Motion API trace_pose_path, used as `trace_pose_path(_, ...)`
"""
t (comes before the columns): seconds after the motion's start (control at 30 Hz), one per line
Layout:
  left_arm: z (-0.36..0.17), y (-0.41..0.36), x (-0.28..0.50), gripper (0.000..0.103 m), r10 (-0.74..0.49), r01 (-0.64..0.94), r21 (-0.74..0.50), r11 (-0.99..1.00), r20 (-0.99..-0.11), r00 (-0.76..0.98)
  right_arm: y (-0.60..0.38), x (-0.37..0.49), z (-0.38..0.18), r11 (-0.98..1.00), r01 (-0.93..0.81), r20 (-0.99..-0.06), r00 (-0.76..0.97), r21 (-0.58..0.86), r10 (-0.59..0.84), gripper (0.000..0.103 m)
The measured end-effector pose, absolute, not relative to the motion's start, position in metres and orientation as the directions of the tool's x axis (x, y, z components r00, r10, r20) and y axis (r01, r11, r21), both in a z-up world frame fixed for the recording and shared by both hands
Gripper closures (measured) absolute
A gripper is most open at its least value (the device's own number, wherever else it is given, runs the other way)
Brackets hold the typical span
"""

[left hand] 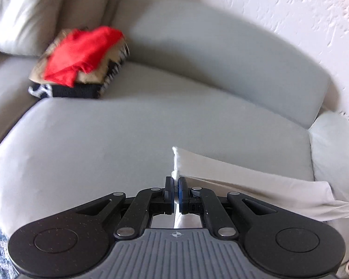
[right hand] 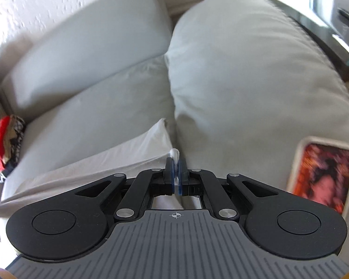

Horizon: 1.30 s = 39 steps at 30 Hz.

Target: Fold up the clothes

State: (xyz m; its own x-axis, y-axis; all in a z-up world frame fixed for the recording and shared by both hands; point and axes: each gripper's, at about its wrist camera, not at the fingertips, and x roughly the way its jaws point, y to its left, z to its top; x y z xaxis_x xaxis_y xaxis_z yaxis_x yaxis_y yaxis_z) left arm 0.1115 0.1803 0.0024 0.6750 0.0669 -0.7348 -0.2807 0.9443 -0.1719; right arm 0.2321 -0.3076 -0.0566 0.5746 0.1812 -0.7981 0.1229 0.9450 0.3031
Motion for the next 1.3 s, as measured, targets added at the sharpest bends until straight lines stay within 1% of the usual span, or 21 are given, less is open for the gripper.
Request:
trace_pose_path(0.1,-0.004,0.167,0.067,0.100,0.120,-0.297,-0.138,0.945,-0.698,0.706,-0.320,0.211,-0.064,0.933,0.144,-0.802,0.565,0.331,0.197,0.101)
trace_pose_path(0.17,-0.018,0.170,0.052,0.100,0.116,-0.310,-0.158,0.938,-0.698,0.707,-0.326,0.194,-0.065,0.924,0.163,-0.804,0.560,0.346,0.202,0.101)
trace_pose_path(0.33,-0.038,0.167,0.038,0.100,0.135,-0.319,-0.123,0.940,-0.724,0.677,-0.335,0.161,-0.064,0.915,0.185,-0.786,0.588,0.360,0.190,0.101)
trace_pose_path(0.43,-0.049,0.166,0.035,0.100,0.147,-0.322,-0.098,0.942,-0.740,0.656,-0.338,0.142,-0.063,0.905,0.180,-0.768,0.606,0.386,0.208,0.101)
trace_pose_path(0.6,-0.068,0.166,0.029,0.100,0.169,-0.325,-0.055,0.944,-0.766,0.620,-0.325,0.126,-0.079,0.937,0.160,-0.807,0.565,0.309,0.169,0.100)
trace_pose_path(0.63,-0.071,0.166,0.027,0.100,0.173,-0.326,-0.047,0.944,-0.771,0.613,-0.324,0.122,-0.082,0.941,0.161,-0.817,0.553,0.297,0.163,0.096)
trace_pose_path(0.67,-0.075,0.165,0.026,0.100,0.178,-0.326,-0.038,0.945,-0.776,0.606,-0.324,0.120,-0.082,0.943,0.165,-0.829,0.536,0.289,0.160,0.084)
trace_pose_path(0.73,-0.076,0.166,0.022,0.092,0.203,-0.339,-0.013,0.941,-0.778,0.594,-0.323,0.113,-0.076,0.948,0.173,-0.838,0.527,0.267,0.139,0.076)
trace_pose_path(0.77,-0.074,0.166,0.018,0.085,0.224,-0.351,0.003,0.936,-0.776,0.590,-0.323,0.108,-0.069,0.949,0.171,-0.828,0.545,0.264,0.132,0.074)
trace_pose_path(0.8,-0.072,0.166,0.015,0.081,0.245,-0.364,0.019,0.931,-0.773,0.586,-0.324,0.103,-0.062,0.950,0.167,-0.816,0.563,0.263,0.127,0.074)
trace_pose_path(0.83,-0.069,0.167,0.012,0.077,0.265,-0.376,0.035,0.926,-0.770,0.581,-0.323,0.101,-0.056,0.950,0.156,-0.802,0.582,0.270,0.132,0.070)
trace_pose_path(0.87,-0.067,0.167,0.008,0.070,0.286,-0.388,0.052,0.920,-0.766,0.576,-0.322,0.102,-0.050,0.949,0.136,-0.791,0.593,0.284,0.151,0.067)
trace_pose_path(0.93,-0.050,0.165,-0.002,0.072,0.336,-0.413,0.060,0.909,-0.694,0.637,-0.312,0.112,-0.048,0.943,0.083,-0.789,0.574,0.323,0.220,0.063)
trace_pose_path(0.97,-0.043,0.163,-0.003,0.072,0.307,-0.386,0.033,0.922,-0.668,0.678,-0.304,0.120,-0.051,0.938,0.053,-0.795,0.548,0.342,0.259,0.062)
trace_pose_path(1.03,-0.037,0.152,0.010,0.070,0.153,-0.259,-0.059,0.964,-0.673,0.724,-0.279,0.141,-0.064,0.936,0.002,-0.822,0.478,0.353,0.309,0.063)
trace_pose_path(1.1,-0.044,0.129,0.038,0.069,0.003,-0.110,-0.111,0.988,-0.690,0.724,-0.254,0.161,-0.078,0.940,-0.018,-0.840,0.443,0.341,0.314,0.063)
trace_pose_path(1.17,-0.059,0.101,0.070,0.069,-0.040,-0.022,-0.076,0.997,-0.726,0.686,-0.235,0.179,-0.091,0.939,-0.028,-0.851,0.414,0.342,0.323,0.064)
trace_pose_path(1.2,-0.067,0.091,0.083,0.069,-0.047,-0.001,-0.064,0.998,-0.741,0.670,-0.227,0.186,-0.098,0.939,-0.030,-0.858,0.398,0.343,0.326,0.066)
trace_pose_path(1.3,-0.089,0.071,0.110,0.070,-0.077,0.066,-0.046,0.997,-0.781,0.620,-0.219,0.190,-0.113,0.950,-0.029,-0.903,0.302,0.312,0.306,0.067)
